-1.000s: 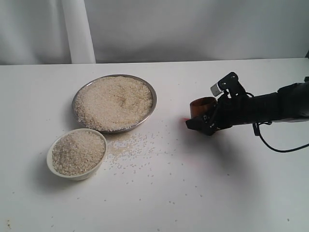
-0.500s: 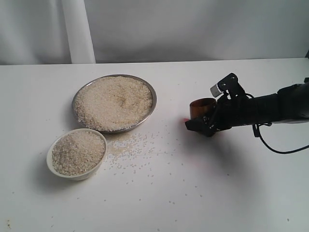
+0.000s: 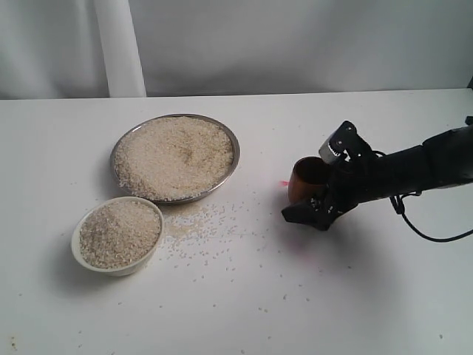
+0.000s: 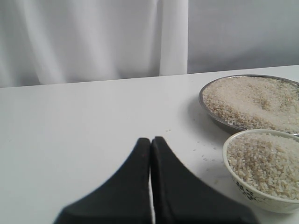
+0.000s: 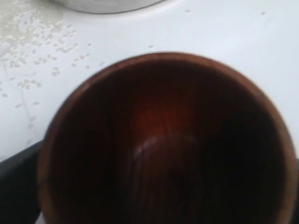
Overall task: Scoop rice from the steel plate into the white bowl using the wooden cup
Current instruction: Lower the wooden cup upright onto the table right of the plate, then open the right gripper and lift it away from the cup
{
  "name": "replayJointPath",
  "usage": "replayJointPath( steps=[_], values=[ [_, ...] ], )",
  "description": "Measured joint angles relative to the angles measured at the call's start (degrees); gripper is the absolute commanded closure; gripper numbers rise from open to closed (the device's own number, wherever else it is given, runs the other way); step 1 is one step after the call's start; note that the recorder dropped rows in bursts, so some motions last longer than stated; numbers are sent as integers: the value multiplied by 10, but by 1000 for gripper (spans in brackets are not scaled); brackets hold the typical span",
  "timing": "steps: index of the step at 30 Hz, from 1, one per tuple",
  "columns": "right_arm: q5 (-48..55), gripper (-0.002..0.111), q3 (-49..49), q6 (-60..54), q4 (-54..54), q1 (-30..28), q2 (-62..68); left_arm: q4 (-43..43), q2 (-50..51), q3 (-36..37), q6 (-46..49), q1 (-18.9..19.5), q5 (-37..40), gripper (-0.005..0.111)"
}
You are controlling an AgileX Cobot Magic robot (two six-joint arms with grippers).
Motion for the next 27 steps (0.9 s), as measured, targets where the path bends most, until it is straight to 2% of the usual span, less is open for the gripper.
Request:
replayJointPath(
  steps=[14, 27],
  values=[
    [-20, 3, 3, 155, -160, 0, -91, 0, 0, 0, 0, 0, 0, 107],
    [12, 5, 3, 284, -191, 0, -300, 0, 0, 0, 0, 0, 0, 107]
  ],
)
